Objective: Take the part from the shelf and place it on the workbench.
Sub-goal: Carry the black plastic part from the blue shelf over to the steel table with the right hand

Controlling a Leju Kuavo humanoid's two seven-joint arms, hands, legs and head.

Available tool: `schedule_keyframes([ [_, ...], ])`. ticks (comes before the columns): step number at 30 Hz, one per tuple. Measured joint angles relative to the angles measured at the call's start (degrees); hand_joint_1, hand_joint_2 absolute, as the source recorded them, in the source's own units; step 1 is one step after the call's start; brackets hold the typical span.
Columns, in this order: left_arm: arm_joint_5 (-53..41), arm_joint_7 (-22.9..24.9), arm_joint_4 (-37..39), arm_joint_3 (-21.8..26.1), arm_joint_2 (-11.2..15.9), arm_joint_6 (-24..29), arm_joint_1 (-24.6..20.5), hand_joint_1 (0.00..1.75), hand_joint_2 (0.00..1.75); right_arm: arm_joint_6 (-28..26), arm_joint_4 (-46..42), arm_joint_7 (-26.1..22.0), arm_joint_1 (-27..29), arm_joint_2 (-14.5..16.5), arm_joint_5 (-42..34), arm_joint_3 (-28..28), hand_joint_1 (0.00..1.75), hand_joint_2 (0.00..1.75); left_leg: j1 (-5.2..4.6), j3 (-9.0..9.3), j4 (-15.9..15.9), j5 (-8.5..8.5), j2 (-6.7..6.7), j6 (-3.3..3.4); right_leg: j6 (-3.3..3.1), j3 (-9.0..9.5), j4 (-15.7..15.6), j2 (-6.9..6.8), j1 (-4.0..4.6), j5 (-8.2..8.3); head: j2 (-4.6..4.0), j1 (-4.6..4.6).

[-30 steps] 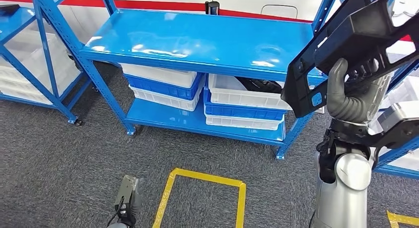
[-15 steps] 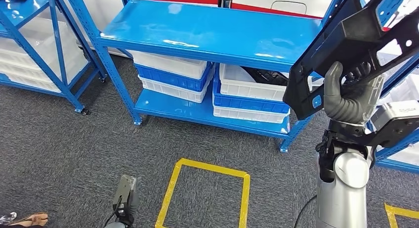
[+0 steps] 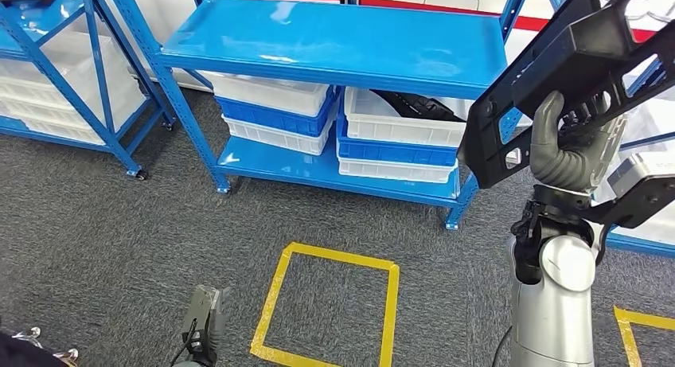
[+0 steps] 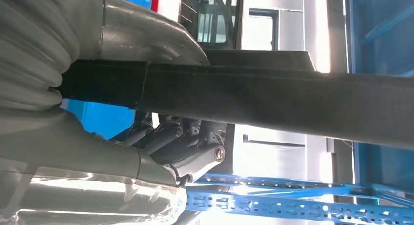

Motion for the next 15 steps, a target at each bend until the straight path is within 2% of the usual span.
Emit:
schedule_keyframes([
  [1,0.00,-0.01,0.00,-0.09,0.01,0.02,-0.01,0.00,0.00,-0.02,0.01,-0.01,0.00,-0.08,-0.02,-0.01,1.75,1.75,0.12,2.33,-2.59,1.24,0.00,0.02,0.21,-0.58,0.22,0.02,-0.03,0.32,0.00,-0.01],
  [3,0.00,-0.06,0.00,-0.35,0.01,0.05,-0.09,0.00,0.00,-0.05,0.00,-0.03,-0.04,-0.20,-0.03,-0.02,1.75,1.75,0.12,7.78,-10.17,2.30,-0.07,0.34,0.79,-1.49,0.60,0.06,-0.04,0.88,-0.01,0.01],
  [4,0.00,-0.08,0.00,-0.49,0.02,0.07,-0.12,0.00,0.00,-0.07,0.00,-0.04,-0.10,-0.24,-0.03,-0.02,1.75,1.75,-0.05,9.35,-12.63,2.31,-0.16,0.67,1.13,-1.72,0.68,0.04,-0.03,1.16,-0.01,0.06],
  [5,0.00,-0.10,0.00,-0.60,0.04,0.08,-0.15,0.00,0.00,-0.07,-0.01,-0.07,-0.17,-0.27,-0.03,-0.01,1.75,1.75,-0.32,10.01,-13.93,2.04,-0.24,1.02,1.51,-1.90,0.69,0.02,-0.04,1.47,-0.01,0.04],
  [7,0.00,-0.13,0.00,-0.68,0.11,0.11,-0.15,0.00,0.00,-0.08,-0.01,-0.13,-0.27,-0.29,-0.03,0.02,1.75,1.75,-0.75,9.66,-14.30,2.75,-0.27,1.97,2.45,-2.12,0.49,0.00,0.02,2.16,0.00,0.05],
  [8,0.00,-0.13,0.00,-0.69,0.11,0.12,-0.16,0.00,0.00,-0.08,-0.02,-0.17,-0.28,-0.37,-0.03,0.02,1.75,1.75,-0.78,9.47,-14.68,3.27,-0.13,2.48,2.78,-2.46,0.69,0.00,0.00,2.07,0.00,0.02],
  [9,0.00,-0.13,0.00,-0.71,0.10,0.11,-0.18,0.00,0.00,-0.09,-0.02,-0.20,-0.31,-0.45,-0.04,0.02,1.75,1.75,-0.73,9.15,-15.04,3.94,0.00,3.13,2.83,-3.04,1.53,0.03,0.08,1.24,0.00,0.08],
  [10,0.00,-0.13,0.00,-0.73,0.07,0.11,-0.20,0.00,0.00,-0.10,-0.02,-0.23,-0.35,-0.58,-0.04,0.02,1.75,1.75,-0.66,8.73,-15.40,4.63,0.15,3.72,2.59,-3.95,3.44,0.06,0.18,-0.37,-0.01,0.15],
  [11,0.00,-0.13,0.00,-0.75,0.04,0.10,-0.20,0.00,0.00,-0.12,-0.02,-0.26,-0.37,-0.73,-0.05,0.04,1.75,1.75,-0.65,8.18,-15.52,5.22,0.27,4.09,2.12,-5.16,6.45,0.07,0.12,-2.64,-0.01,0.24],
  [12,0.00,-0.13,0.00,-0.80,0.05,0.16,-0.21,0.00,0.00,-0.14,-0.01,-0.27,-0.37,-0.86,-0.09,0.05,1.75,1.75,-0.70,7.45,-15.52,5.77,0.29,4.36,1.76,-6.39,10.17,0.10,0.20,-4.95,-0.01,0.33],
  [13,0.02,-0.13,0.00,-0.87,0.05,0.26,-0.20,0.00,0.00,-0.16,-0.01,-0.28,-0.35,-1.01,-0.17,0.07,1.75,1.75,-0.77,6.67,-15.49,6.32,0.31,4.42,1.68,-7.32,13.68,0.11,0.21,-6.63,-0.01,0.39],
  [14,0.09,-0.14,0.00,-0.94,0.05,0.37,-0.19,0.00,0.00,-0.17,0.01,-0.28,-0.32,-1.14,-0.28,0.08,1.75,1.75,-0.82,5.86,-15.47,6.90,0.31,4.39,1.88,-7.58,15.97,0.11,0.21,-7.43,-0.01,0.40],
  [15,0.19,-0.18,0.00,-0.99,0.08,0.52,-0.19,0.00,0.00,-0.17,0.04,-0.31,-0.32,-1.24,-0.42,0.08,1.75,1.75,-0.85,5.07,-15.44,7.48,0.31,4.31,2.30,-6.84,16.39,0.11,0.21,-7.25,-0.01,0.42],
])
